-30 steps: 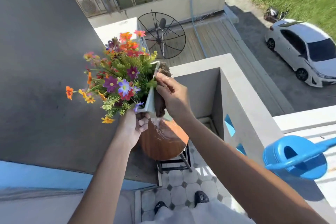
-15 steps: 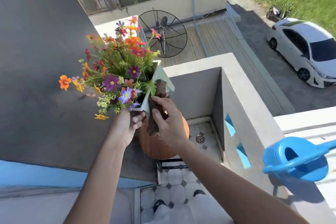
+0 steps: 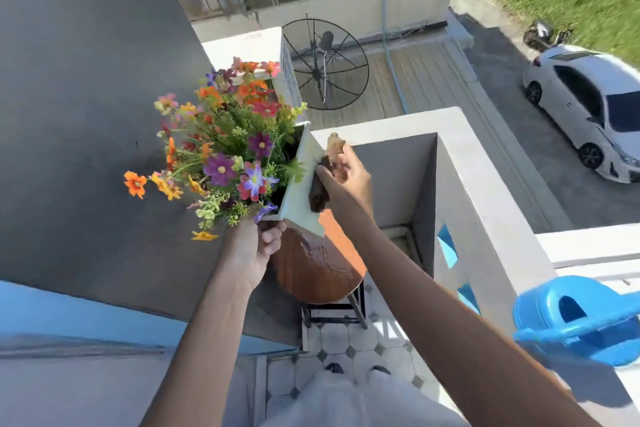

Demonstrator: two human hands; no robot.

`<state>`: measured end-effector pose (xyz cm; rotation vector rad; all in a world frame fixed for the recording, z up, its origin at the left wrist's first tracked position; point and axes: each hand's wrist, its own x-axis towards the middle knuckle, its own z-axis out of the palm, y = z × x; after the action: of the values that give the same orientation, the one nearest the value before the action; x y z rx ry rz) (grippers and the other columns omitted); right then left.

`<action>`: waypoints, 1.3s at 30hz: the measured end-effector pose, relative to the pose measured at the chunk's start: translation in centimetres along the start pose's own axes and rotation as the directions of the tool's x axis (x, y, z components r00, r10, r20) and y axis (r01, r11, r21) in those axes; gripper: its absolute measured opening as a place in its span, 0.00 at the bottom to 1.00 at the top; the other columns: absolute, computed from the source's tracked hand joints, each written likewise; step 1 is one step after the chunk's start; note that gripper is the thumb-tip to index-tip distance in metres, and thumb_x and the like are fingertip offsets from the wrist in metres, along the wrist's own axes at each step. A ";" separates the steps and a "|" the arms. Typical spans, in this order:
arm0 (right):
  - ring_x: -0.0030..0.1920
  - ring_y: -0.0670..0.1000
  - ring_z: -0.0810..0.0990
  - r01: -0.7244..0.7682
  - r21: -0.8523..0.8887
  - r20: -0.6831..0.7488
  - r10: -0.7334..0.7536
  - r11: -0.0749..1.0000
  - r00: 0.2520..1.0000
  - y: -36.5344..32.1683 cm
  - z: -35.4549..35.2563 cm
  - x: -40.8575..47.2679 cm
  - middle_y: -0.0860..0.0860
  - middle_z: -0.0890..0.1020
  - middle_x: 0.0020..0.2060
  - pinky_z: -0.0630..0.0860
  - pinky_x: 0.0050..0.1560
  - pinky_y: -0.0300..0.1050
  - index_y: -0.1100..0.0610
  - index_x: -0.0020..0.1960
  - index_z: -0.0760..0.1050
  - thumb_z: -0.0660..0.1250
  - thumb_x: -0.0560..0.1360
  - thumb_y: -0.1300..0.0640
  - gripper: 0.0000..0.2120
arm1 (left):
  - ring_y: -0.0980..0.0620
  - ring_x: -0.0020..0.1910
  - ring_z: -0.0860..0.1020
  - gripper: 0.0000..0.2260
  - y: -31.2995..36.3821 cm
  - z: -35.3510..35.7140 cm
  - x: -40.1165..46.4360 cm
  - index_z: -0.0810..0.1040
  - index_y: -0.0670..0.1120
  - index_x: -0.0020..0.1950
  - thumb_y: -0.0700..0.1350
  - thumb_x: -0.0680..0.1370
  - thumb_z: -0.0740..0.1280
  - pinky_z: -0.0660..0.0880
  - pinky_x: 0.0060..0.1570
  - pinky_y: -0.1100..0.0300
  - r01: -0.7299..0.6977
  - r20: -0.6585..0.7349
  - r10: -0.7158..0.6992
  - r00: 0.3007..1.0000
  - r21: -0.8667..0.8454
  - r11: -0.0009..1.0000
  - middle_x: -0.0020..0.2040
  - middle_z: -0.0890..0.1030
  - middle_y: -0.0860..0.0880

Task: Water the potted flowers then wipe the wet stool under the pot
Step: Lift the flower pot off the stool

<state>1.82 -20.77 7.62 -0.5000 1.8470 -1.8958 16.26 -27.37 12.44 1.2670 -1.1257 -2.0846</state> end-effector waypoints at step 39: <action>0.51 0.51 0.75 -0.087 -0.518 0.125 0.176 0.851 0.976 20.4 5.1 5.9 0.55 0.80 0.51 0.72 0.59 0.44 0.53 0.62 0.80 0.64 0.75 0.60 0.17 | 0.58 0.20 0.67 0.17 -2.4 -0.4 22.2 0.74 0.44 0.40 0.36 0.80 0.48 0.57 0.19 0.66 0.084 -0.036 -0.079 0.996 0.164 0.983 0.32 0.74 0.46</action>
<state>0.98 -28.41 -12.78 -0.6584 2.2007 -1.2146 6.19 -42.05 -0.97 1.4386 -1.2765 -2.0593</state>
